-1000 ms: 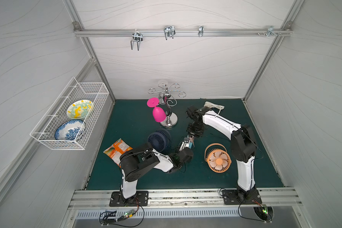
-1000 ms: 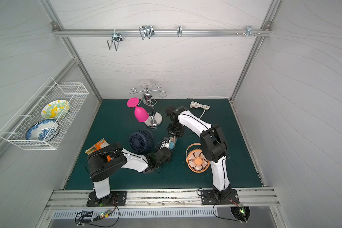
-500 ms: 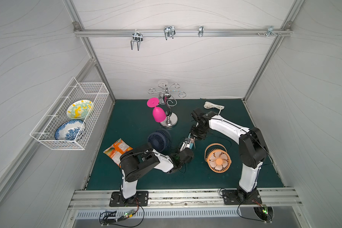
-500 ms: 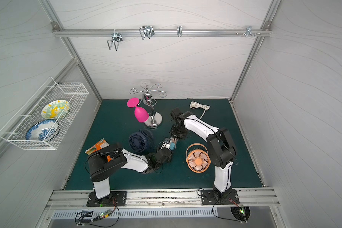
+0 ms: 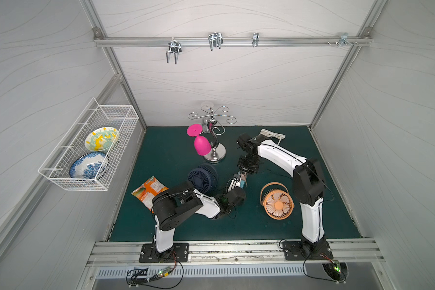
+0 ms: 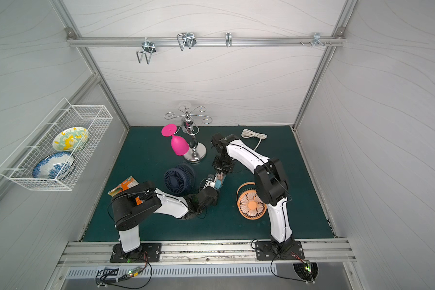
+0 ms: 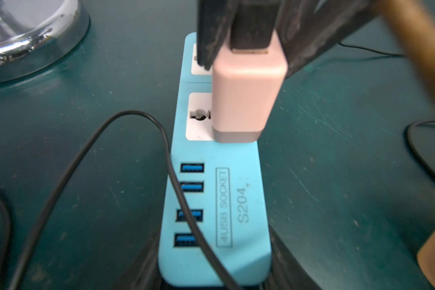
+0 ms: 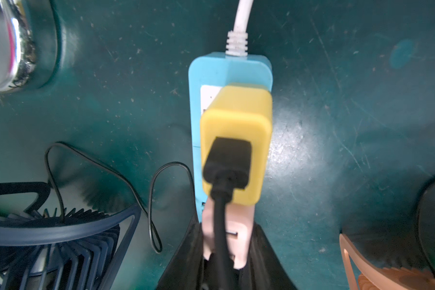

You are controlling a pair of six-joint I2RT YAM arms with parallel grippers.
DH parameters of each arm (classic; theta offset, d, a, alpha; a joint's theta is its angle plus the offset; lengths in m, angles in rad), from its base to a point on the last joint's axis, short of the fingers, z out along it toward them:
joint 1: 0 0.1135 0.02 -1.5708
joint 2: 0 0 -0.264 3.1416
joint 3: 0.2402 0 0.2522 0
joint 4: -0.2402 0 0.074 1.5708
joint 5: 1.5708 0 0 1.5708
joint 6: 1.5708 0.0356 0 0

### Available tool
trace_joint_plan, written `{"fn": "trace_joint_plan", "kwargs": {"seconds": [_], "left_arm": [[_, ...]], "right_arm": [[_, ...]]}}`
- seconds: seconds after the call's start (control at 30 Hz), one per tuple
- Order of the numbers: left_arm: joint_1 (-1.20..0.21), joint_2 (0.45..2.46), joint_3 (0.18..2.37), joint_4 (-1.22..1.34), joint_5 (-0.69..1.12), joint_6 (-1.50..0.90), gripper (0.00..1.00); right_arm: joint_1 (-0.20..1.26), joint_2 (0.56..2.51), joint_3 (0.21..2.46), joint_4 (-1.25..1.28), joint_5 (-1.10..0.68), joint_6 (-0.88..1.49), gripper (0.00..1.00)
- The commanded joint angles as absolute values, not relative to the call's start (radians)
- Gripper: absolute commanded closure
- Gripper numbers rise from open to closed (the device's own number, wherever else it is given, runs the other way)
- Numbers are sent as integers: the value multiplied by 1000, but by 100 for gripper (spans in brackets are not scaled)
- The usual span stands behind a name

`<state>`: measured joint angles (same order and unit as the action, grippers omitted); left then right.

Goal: Unplug the desk fan from the power strip
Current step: Remove the plug from the socket.

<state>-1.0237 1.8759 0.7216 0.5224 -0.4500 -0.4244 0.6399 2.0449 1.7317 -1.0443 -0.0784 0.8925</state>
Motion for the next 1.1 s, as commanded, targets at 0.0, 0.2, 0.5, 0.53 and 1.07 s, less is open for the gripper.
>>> {"fn": "trace_joint_plan", "kwargs": {"seconds": [0.0, 0.2, 0.5, 0.53, 1.07], "left_arm": [[-1027, 1908, 705, 449, -413, -459, 91], [-1026, 1910, 704, 446, -412, -461, 91], [-1025, 1915, 719, 437, -402, -453, 91], [-1025, 1915, 718, 437, -401, -454, 91], [-1022, 1910, 701, 440, -405, -469, 91]], "right_arm": [[596, 2000, 1662, -1002, -105, 906, 100], [599, 1952, 1609, -976, -94, 912, 100], [676, 2048, 1762, -1084, -2, 853, 100], [679, 2076, 1797, -1103, -2, 848, 100], [569, 1883, 1509, -895, -127, 932, 100]]}}
